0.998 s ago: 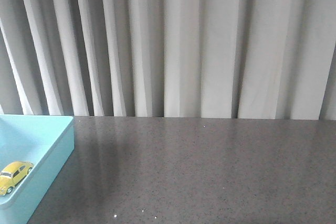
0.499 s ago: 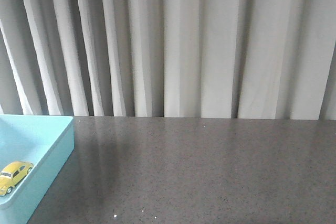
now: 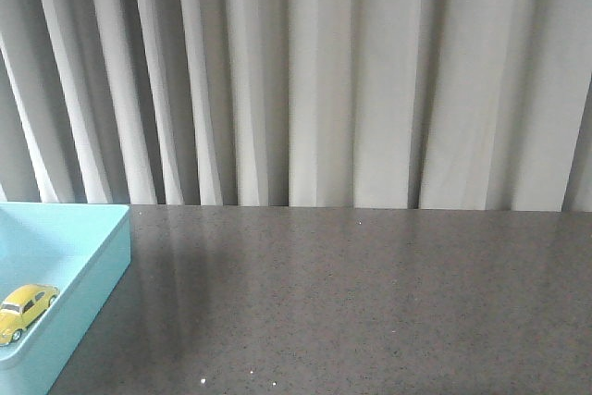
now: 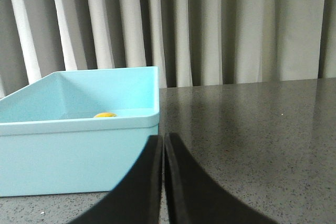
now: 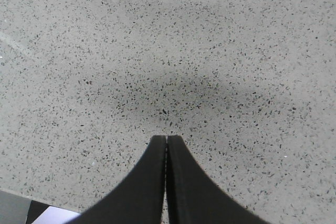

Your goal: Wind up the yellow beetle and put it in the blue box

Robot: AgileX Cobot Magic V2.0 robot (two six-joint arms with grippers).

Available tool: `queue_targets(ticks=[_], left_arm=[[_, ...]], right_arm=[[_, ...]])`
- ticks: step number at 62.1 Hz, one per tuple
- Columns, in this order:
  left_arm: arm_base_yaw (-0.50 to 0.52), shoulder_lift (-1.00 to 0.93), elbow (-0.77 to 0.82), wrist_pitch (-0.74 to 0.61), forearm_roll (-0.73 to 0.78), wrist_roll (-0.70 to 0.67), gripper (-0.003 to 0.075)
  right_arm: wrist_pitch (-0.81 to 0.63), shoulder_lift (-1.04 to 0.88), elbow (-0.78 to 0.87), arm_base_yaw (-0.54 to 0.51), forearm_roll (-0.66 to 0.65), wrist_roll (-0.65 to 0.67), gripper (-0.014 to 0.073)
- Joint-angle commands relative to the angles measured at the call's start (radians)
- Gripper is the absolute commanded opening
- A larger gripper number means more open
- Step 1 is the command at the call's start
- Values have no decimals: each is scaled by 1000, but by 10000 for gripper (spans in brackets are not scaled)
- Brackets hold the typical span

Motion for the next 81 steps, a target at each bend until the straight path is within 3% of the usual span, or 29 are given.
queue_targets(ticks=[1,19,26,43,56,69,81], left_arm=[[-8,-16,-8,-69,-2,-9,-6],[-8,-16,-8,-69,-2,-9,-6],[-8,-16,-8,-69,-2,-9,-6],[-6,-16,-8,-69,-2,-9,-6],[-6,-16,-8,-69,-2,-9,-6],[-6,-16,-8,-69,-2,-9,-6],[-6,-16,-8,-69,-2,-9,-6]], right_arm=[[-40,-12,-26,2,14,0,-7],[-41,-12,-26,2,12,-1,-7],[-85,-57,-10,-7,-65,-20,-7],[-432,-377,215,-92,-73,-22,-7],[-628,-693,434,-98,-80,-22,-7],[-704,-908,619,-98,-72,-22,-7],[-751,-931,666,-98,-54,-18,-7]])
